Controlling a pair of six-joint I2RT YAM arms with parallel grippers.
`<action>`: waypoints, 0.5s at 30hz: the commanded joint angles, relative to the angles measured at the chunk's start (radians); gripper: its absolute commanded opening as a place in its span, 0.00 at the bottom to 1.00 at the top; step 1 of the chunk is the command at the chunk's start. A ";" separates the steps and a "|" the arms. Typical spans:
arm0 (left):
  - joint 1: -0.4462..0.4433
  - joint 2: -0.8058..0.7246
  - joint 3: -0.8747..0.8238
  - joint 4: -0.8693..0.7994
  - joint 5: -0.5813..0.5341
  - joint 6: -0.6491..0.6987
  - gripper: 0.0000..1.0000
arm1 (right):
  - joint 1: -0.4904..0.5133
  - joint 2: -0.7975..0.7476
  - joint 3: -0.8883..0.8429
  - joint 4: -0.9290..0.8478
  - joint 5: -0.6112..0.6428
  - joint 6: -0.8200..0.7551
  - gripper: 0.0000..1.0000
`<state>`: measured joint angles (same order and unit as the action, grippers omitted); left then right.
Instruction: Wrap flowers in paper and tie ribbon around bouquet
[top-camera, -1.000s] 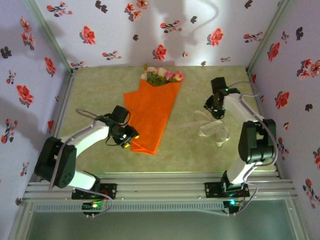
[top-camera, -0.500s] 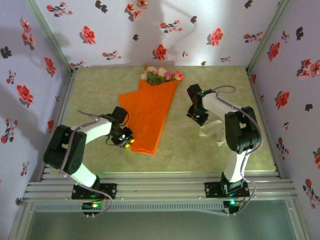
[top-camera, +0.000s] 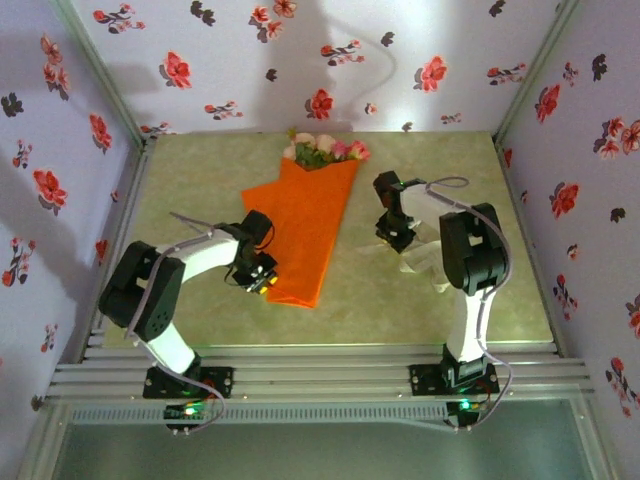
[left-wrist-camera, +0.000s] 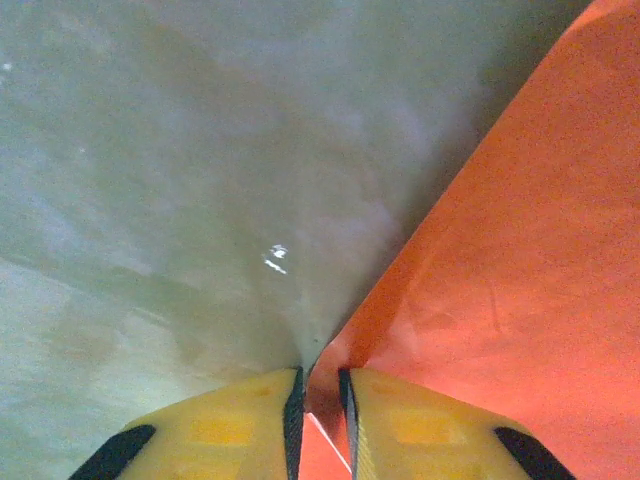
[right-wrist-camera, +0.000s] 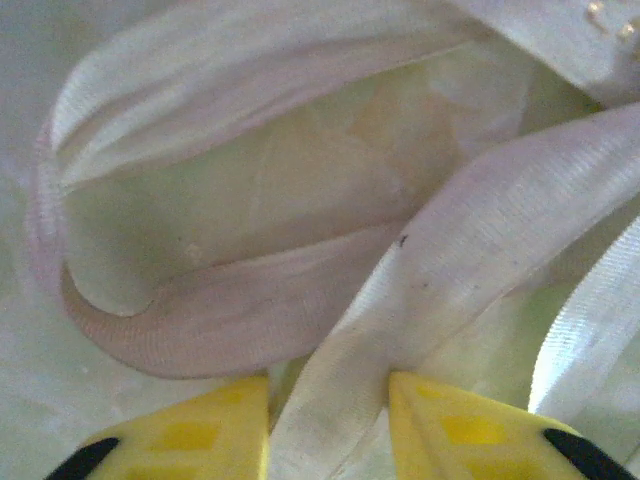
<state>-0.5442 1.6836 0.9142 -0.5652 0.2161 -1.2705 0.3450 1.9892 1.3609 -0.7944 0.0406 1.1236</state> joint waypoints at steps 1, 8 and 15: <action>-0.113 0.150 -0.007 0.477 0.270 -0.045 0.26 | -0.023 0.004 -0.060 0.035 0.004 0.047 0.10; -0.108 -0.020 0.077 0.229 0.154 0.022 0.55 | 0.003 -0.177 -0.080 0.034 0.050 0.040 0.00; -0.066 -0.159 0.121 0.129 0.132 0.019 0.67 | 0.139 -0.324 -0.012 0.002 0.031 0.036 0.00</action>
<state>-0.6331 1.5753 1.0016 -0.4294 0.3267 -1.2602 0.4248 1.7195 1.3029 -0.7547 0.0566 1.1561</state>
